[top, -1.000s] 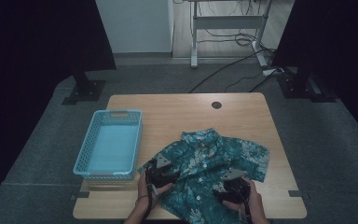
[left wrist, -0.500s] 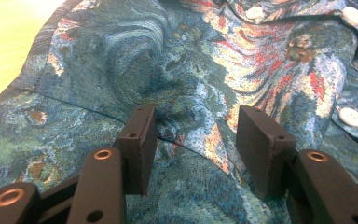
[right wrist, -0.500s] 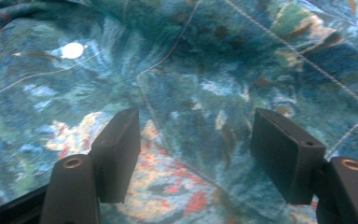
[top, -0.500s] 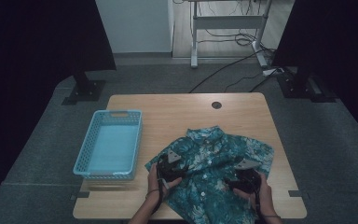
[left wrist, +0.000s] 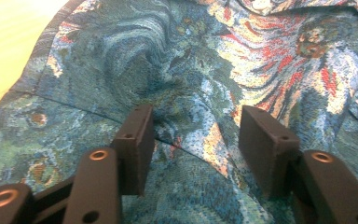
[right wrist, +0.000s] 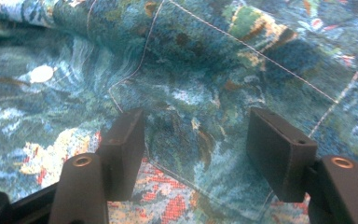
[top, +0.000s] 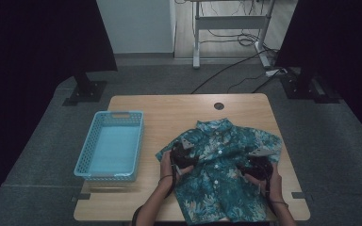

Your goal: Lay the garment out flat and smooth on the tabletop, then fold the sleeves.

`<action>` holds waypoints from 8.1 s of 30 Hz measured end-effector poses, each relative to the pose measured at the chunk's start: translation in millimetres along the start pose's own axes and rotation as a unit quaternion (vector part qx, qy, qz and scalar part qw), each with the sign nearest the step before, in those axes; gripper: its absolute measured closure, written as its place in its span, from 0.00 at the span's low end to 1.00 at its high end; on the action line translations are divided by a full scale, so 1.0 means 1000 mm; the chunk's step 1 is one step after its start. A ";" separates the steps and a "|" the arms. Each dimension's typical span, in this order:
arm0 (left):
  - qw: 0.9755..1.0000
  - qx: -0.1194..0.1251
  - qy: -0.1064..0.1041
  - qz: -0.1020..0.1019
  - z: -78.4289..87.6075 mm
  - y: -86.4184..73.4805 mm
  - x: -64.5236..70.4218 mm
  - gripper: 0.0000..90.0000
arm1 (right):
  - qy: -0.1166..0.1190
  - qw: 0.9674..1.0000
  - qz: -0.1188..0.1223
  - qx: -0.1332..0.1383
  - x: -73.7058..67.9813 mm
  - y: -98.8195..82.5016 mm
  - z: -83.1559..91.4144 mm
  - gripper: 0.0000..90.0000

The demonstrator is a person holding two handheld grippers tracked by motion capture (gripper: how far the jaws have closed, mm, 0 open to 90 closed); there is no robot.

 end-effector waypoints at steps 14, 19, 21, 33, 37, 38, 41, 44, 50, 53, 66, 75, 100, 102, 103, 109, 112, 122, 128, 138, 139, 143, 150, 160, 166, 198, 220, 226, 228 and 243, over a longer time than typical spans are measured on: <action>0.999 0.032 -0.035 0.017 0.068 -0.020 -0.011 0.43 | -0.009 1.000 0.000 -0.008 -0.005 -0.002 0.002 0.29; 0.998 0.030 -0.054 -0.008 0.090 -0.045 0.009 0.43 | -0.003 1.000 0.012 -0.008 -0.016 -0.003 0.016 0.27; 0.997 0.028 -0.066 -0.014 0.090 -0.050 0.019 0.43 | 0.000 1.000 0.019 -0.007 -0.020 -0.003 0.021 0.27; 0.996 -0.026 -0.079 -0.044 0.038 -0.049 0.066 0.44 | 0.012 1.000 0.008 -0.027 -0.015 -0.023 0.029 0.24; 0.997 -0.017 -0.074 -0.029 0.036 -0.046 0.056 0.50 | 0.009 1.000 0.010 -0.019 -0.012 -0.022 0.025 0.25; 0.997 -0.013 -0.072 -0.019 0.036 -0.045 0.052 0.50 | 0.009 1.000 0.010 -0.019 -0.012 -0.022 0.025 0.25; 0.998 -0.013 -0.061 -0.012 0.033 -0.038 0.037 0.53 | 0.002 1.000 0.004 -0.015 -0.011 -0.017 0.019 0.25; 0.998 -0.015 -0.053 0.000 0.030 -0.031 0.022 0.54 | -0.004 1.000 0.000 -0.009 -0.014 -0.010 0.011 0.25; 0.998 -0.027 -0.055 -0.005 0.037 -0.035 0.015 0.52 | -0.002 1.000 0.003 -0.005 -0.021 -0.007 0.008 0.26; 0.997 -0.030 -0.060 -0.021 0.048 -0.047 0.019 0.51 | 0.007 1.000 0.010 -0.011 -0.025 -0.009 0.013 0.26; 0.995 -0.027 -0.089 -0.041 0.086 -0.088 0.030 0.51 | 0.040 0.998 0.041 -0.034 -0.040 -0.035 0.048 0.26; 0.993 -0.032 -0.095 -0.057 0.101 -0.100 0.019 0.56 | 0.046 0.997 0.044 -0.043 -0.033 -0.042 0.056 0.26; 0.997 -0.035 -0.066 -0.003 0.053 -0.049 0.010 0.37 | -0.001 0.999 0.035 -0.020 -0.045 -0.007 0.017 0.22; 0.998 -0.030 -0.062 -0.007 0.049 -0.046 0.009 0.36 | 0.004 0.999 0.032 -0.020 -0.043 -0.005 0.013 0.20; 0.998 -0.029 -0.061 -0.004 0.048 -0.045 0.007 0.36 | 0.008 0.999 0.030 -0.019 -0.043 -0.004 0.012 0.20; 0.999 -0.013 -0.037 -0.030 0.056 -0.056 0.003 0.38 | 0.026 0.999 0.030 -0.001 -0.039 -0.010 0.013 0.21; 0.998 -0.017 -0.045 -0.036 0.063 -0.062 0.003 0.42 | 0.031 0.999 0.034 -0.002 -0.042 -0.016 0.020 0.21; 0.997 -0.020 -0.066 -0.029 0.086 -0.082 -0.003 0.42 | 0.053 0.997 0.057 -0.011 -0.067 -0.022 0.033 0.21; 0.998 -0.016 -0.055 -0.036 0.096 -0.096 0.008 0.42 | 0.066 0.995 0.066 -0.019 -0.067 -0.024 0.037 0.21; 0.998 -0.009 -0.058 -0.029 0.096 -0.096 0.007 0.42 | 0.062 0.996 0.064 -0.009 -0.060 -0.025 0.036 0.21; 0.998 -0.009 -0.059 -0.028 0.096 -0.096 0.007 0.42 | 0.061 0.996 0.063 -0.009 -0.060 -0.025 0.035 0.21; 0.998 -0.009 -0.068 -0.014 0.096 -0.096 0.008 0.35 | 0.056 0.997 0.060 -0.013 -0.061 -0.024 0.035 0.21; 0.998 0.001 -0.063 0.019 0.097 -0.097 0.006 0.32 | 0.057 0.996 0.059 -0.019 -0.062 -0.024 0.036 0.21; 0.998 0.012 -0.061 0.005 0.098 -0.101 0.003 0.30 | 0.055 0.997 0.056 -0.026 -0.063 -0.023 0.036 0.21; 0.998 0.004 -0.064 -0.013 0.098 -0.100 0.001 0.30 | 0.054 0.997 0.054 -0.028 -0.063 -0.022 0.036 0.22; 0.998 0.007 -0.051 -0.031 0.094 -0.099 0.002 0.28 | 0.051 0.998 0.014 0.033 -0.032 -0.019 0.065 0.26; 0.998 0.007 -0.050 -0.031 0.094 -0.098 0.002 0.28 | 0.045 0.998 -0.005 0.038 -0.012 -0.024 0.068 0.25; 0.998 0.006 -0.047 -0.035 0.094 -0.098 0.003 0.28 | 0.040 0.998 -0.013 0.040 -0.006 -0.026 0.068 0.25; 0.998 0.006 -0.048 -0.034 0.094 -0.098 0.003 0.28 | 0.039 0.998 -0.016 0.042 -0.003 -0.027 0.069 0.25; 0.998 0.004 -0.048 -0.034 0.093 -0.098 0.003 0.24 | 0.025 0.998 -0.026 0.046 0.007 -0.030 0.072 0.25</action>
Point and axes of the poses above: each handheld gripper's, and its own axes: z roughly backward along the jaws, y roughly out of its top, x roughly to its right, the point moved 4 cm from there along -z, roughly forward along the jaws, and after that the axes turned 10 degrees about z, right-handed, at the moved point
